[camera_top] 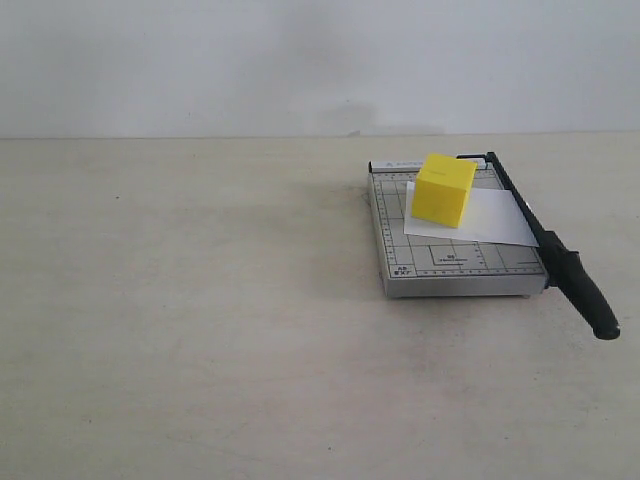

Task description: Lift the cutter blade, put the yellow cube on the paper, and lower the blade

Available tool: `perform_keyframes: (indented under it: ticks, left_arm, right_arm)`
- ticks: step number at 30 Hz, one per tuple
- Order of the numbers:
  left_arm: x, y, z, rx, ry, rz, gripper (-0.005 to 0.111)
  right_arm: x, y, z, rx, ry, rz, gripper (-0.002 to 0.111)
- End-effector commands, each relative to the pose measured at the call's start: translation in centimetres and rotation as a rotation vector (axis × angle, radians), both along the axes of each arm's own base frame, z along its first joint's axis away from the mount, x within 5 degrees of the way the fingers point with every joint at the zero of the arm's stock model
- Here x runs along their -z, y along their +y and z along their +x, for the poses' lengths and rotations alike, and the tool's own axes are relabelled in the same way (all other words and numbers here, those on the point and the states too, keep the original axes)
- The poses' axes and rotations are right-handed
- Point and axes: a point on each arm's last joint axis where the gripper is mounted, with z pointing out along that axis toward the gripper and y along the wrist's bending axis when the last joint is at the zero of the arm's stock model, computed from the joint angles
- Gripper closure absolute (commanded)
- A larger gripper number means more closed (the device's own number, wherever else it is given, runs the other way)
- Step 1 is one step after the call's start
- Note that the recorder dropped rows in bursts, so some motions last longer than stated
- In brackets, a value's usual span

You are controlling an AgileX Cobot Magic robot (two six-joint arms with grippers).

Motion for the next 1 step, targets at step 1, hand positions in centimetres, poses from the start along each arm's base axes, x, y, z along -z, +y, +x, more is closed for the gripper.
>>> perform_keyframes:
  ticks: [1]
  left_arm:
    - [-0.1,0.0,-0.01,0.0,-0.01,0.004,0.102]
  right_arm:
    - [0.08,-0.04,-0.02,0.005,-0.006,-0.01,0.104]
